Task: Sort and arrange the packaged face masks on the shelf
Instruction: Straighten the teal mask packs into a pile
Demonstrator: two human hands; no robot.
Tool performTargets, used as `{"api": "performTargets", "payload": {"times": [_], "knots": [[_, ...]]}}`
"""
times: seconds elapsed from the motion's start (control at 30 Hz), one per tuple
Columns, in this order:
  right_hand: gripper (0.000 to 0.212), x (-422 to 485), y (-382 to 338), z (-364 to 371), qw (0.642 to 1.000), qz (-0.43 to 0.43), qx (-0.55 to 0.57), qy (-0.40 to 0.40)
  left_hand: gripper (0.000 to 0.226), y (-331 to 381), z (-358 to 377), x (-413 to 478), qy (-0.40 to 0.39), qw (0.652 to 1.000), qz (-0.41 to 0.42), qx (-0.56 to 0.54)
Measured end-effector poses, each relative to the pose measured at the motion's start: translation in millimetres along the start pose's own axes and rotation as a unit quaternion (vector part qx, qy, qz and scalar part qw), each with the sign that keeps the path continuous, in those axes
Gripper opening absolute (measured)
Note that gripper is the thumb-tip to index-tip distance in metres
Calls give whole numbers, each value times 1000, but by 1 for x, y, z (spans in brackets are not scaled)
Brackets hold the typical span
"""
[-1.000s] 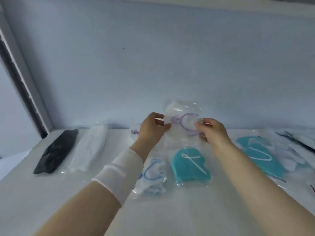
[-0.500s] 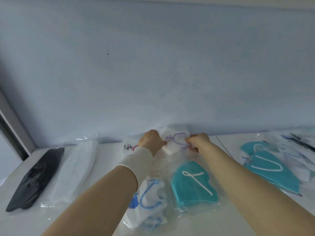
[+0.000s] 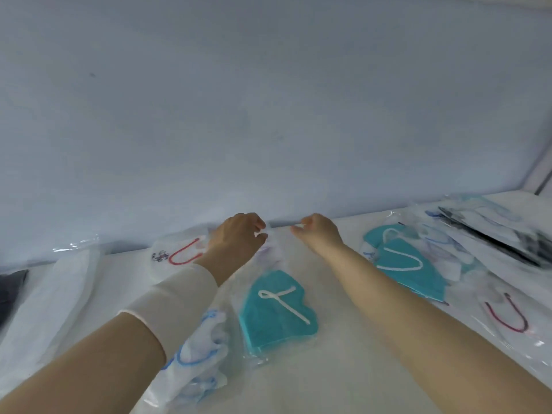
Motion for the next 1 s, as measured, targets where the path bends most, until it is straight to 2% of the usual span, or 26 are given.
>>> {"api": "performTargets", "payload": {"times": [0.17, 0.27, 0.4, 0.57, 0.63, 0.7, 0.77, 0.87, 0.9, 0.97, 1.0], "knots": [[34, -31, 87, -100, 996, -66, -45, 29, 30, 88, 32, 4, -53, 996, 70, 1], [42, -44, 148, -154, 993, -62, -99, 19, 45, 147, 74, 5, -84, 992, 93, 13], [50, -57, 211, -190, 991, -84, -108, 2, 76, 200, 129, 5, -128, 990, 50, 11], [42, -74, 248, -200, 993, -115, -30, -27, 88, 224, 154, -2, -77, 996, -29, 37], [42, -71, 249, -199, 992, -126, -1, -22, 86, 225, 152, -4, -44, 998, -50, -13], [45, -66, 247, -195, 991, -123, 40, -19, 77, 224, 149, -8, -7, 991, -64, -116], [54, -60, 243, -191, 988, -115, 102, -28, 64, 224, 143, -15, 22, 970, -54, -235], [69, -50, 232, -191, 967, -96, 220, -81, 53, 228, 123, -22, 27, 924, 26, -382], [63, -45, 229, -192, 960, -86, 247, -99, 52, 230, 116, -22, 10, 911, 51, -409], [31, -36, 224, -198, 946, -70, 287, -130, 48, 232, 105, -18, 3, 893, 76, -443], [16, -33, 222, -201, 939, -64, 309, -133, 43, 232, 104, -16, 24, 891, 73, -447]]}}
Point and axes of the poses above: each hand's wrist, its own x-axis towards the middle knuckle, its own z-axis out of the palm, y = z × x, the point moved 1 cm from there along x, towards the middle knuckle, and after that the axes turned 7 degrees about z, right-handed, at the moved point
